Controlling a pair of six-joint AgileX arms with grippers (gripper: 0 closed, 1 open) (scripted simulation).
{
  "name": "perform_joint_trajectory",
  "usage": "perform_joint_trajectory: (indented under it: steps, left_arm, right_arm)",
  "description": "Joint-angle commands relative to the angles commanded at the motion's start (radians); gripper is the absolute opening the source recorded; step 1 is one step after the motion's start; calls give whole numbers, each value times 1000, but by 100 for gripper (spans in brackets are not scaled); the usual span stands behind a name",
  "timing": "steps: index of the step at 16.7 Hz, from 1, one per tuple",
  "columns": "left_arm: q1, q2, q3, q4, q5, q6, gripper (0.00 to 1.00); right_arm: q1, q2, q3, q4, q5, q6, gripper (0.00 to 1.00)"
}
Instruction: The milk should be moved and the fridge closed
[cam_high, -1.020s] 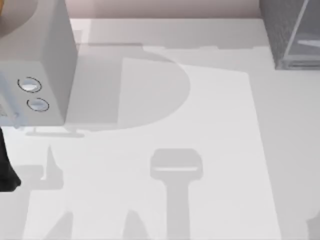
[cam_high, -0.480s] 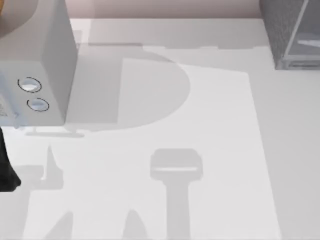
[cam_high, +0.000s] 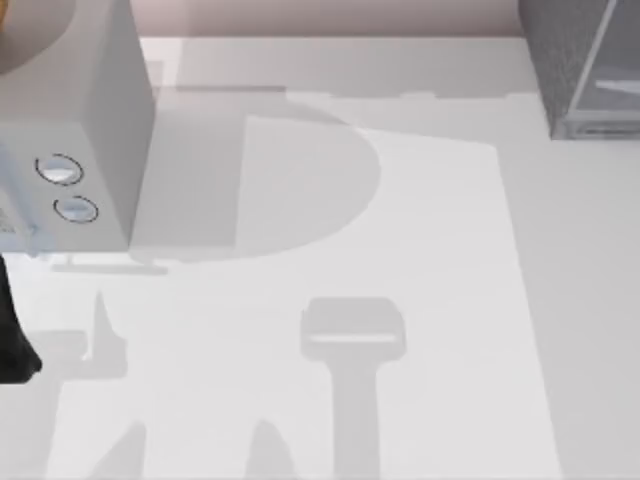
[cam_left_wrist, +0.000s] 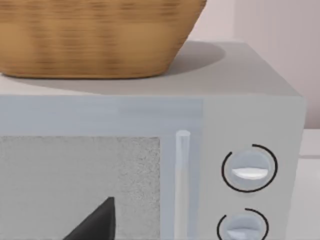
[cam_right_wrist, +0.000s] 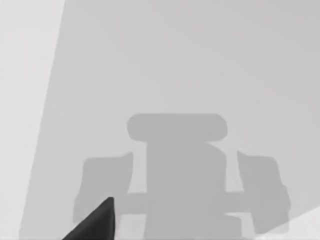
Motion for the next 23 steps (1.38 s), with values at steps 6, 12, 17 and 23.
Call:
perform_joint_trajectory:
  steps: [6, 12, 17, 23]
  left_arm:
    - [0, 0, 0, 0, 0, 0, 100]
    - [0, 0, 0, 0, 0, 0, 100]
    - [0, 0, 0, 0, 0, 0, 100]
    - [0, 0, 0, 0, 0, 0, 100]
  right_arm:
    - [-492, 529, 197, -62, -244, -522, 100]
    - [-1082, 1237, 398, -50, -544, -1196, 100]
    - [-1469, 1680, 517, 17, -757, -1629, 100]
    - [-1652, 1872, 573, 75, -870, -1819, 100]
